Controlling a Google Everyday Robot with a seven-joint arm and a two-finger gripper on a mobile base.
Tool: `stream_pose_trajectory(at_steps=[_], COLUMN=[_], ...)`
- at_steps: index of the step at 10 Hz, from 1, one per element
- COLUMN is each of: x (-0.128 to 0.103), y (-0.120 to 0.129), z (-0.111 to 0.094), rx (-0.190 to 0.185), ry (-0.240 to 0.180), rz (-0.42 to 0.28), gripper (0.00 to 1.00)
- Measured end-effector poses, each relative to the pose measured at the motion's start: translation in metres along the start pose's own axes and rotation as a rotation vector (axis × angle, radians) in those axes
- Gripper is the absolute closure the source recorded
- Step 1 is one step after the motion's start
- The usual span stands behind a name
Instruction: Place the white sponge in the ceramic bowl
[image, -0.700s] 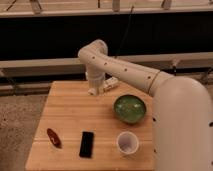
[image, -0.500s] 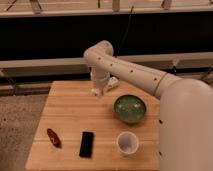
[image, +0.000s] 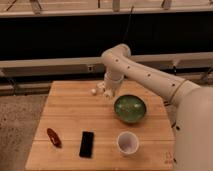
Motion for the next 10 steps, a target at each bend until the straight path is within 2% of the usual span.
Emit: stream_pose_trajectory(at_steps=[3,10], x=[0.016,0.027], y=[0.028,0.054], z=[0.009,0.03], rx=[0.019,0.055], ry=[-0.021,-0.053], rz=[0.052,0.139], gripper=[1.0,1.0])
